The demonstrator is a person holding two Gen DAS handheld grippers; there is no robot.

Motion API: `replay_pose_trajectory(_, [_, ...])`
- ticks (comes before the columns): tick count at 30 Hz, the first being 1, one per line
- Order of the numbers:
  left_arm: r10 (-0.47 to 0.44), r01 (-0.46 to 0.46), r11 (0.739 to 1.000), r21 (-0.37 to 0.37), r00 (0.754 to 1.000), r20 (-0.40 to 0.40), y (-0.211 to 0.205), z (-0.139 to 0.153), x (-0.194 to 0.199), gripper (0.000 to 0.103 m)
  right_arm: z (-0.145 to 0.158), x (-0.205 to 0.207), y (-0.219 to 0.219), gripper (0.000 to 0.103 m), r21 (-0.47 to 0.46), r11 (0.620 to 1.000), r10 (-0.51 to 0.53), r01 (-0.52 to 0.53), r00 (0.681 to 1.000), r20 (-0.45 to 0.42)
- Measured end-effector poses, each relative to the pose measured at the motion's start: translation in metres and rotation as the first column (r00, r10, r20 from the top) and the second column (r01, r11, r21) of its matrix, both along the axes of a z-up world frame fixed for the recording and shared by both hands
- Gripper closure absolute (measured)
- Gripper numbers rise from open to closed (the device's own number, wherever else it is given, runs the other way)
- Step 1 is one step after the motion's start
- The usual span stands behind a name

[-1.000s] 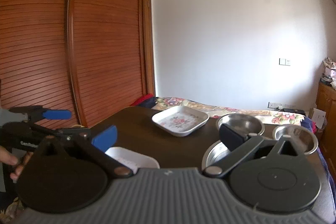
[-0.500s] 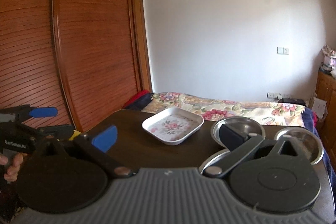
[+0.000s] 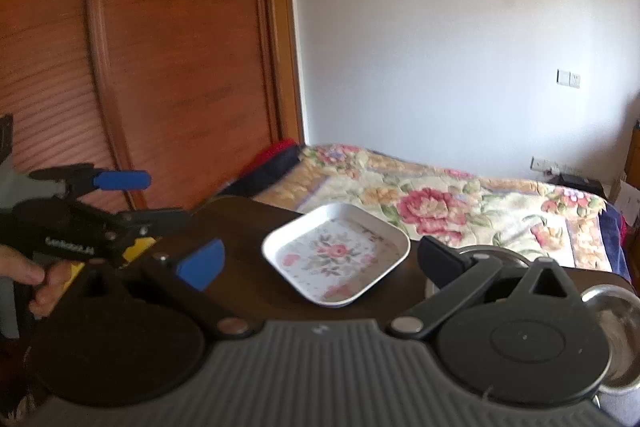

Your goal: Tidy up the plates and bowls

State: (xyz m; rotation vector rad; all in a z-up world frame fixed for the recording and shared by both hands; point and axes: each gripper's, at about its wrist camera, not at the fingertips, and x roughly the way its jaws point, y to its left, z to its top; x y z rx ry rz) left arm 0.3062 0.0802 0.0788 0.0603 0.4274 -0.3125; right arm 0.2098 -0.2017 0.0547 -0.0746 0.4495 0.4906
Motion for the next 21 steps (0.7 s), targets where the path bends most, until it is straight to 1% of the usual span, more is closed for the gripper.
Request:
replay_pose_trajectory(2, [-0.005, 0.005, 1.0, 0.013, 1.0, 0.002, -0.001, 0.001, 0.015, 0.0, -0.001, 0.013, 0.002, 0.004, -0.007, 1.0, -0.003, 0.002, 1.0, -0.031])
replay_pose_trajectory(3, [-0.008, 0.008, 1.0, 0.011, 1.0, 0.0, -0.002, 0.003, 0.021, 0.0, -0.001, 0.02, 0.004, 0.009, -0.005, 1.0, -0.007, 0.006, 0.999, -0.047])
replay_pose_trajectory(4, [-0.012, 0.012, 1.0, 0.012, 1.0, 0.0, -0.002, 0.004, 0.028, 0.0, -0.001, 0.028, 0.004, 0.011, -0.009, 1.0, -0.013, 0.012, 0.998, -0.063])
replay_pose_trajectory(6, [-0.023, 0.023, 1.0, 0.02, 1.0, 0.007, -0.005, 0.009, 0.042, 0.0, -0.004, 0.04, 0.007, 0.011, -0.027, 1.0, -0.015, 0.013, 0.996, -0.084])
replay_pose_trajectory(8, [-0.037, 0.037, 0.999, 0.024, 0.999, 0.004, -0.008, 0.01, 0.054, 0.0, -0.007, 0.053, 0.012, 0.014, -0.071, 0.997, -0.023, 0.017, 0.996, -0.09])
replay_pose_trajectory(10, [-0.041, 0.041, 0.999, 0.03, 0.999, -0.004, -0.011, 0.007, 0.067, 0.0, -0.01, 0.068, 0.015, 0.018, -0.089, 0.996, -0.021, 0.01, 0.993, -0.116])
replay_pose_trajectory(11, [-0.049, 0.05, 0.998, 0.028, 0.999, -0.017, -0.012, 0.004, 0.073, 0.0, -0.012, 0.075, 0.016, 0.02, -0.092, 0.996, -0.016, 0.003, 0.99, -0.138])
replay_pose_trajectory(13, [-0.056, 0.058, 0.998, 0.032, 0.997, -0.043, -0.014, -0.005, 0.084, 0.0, -0.018, 0.091, 0.017, 0.027, -0.094, 0.996, -0.022, 0.005, 0.983, -0.182])
replay_pose_trajectory(14, [-0.059, 0.061, 0.997, 0.037, 0.996, -0.06, -0.015, -0.01, 0.091, 0.0, -0.022, 0.098, 0.019, 0.028, -0.095, 0.996, -0.019, 0.0, 0.979, -0.202])
replay_pose_trajectory(16, [-0.068, 0.073, 0.996, 0.047, 0.994, -0.089, -0.015, -0.021, 0.1, 0.007, -0.029, 0.108, 0.021, 0.034, -0.098, 0.995, -0.02, -0.004, 0.97, -0.241])
replay_pose_trajectory(18, [-0.076, 0.082, 0.996, 0.042, 0.989, -0.124, -0.014, -0.03, 0.111, 0.017, -0.035, 0.116, 0.023, 0.036, -0.101, 0.995, -0.019, -0.009, 0.96, -0.279])
replay_pose_trajectory(21, [-0.077, 0.085, 0.996, 0.037, 0.983, -0.168, -0.013, -0.043, 0.125, 0.019, -0.041, 0.119, 0.027, 0.036, -0.118, 0.993, -0.013, -0.025, 0.951, -0.31])
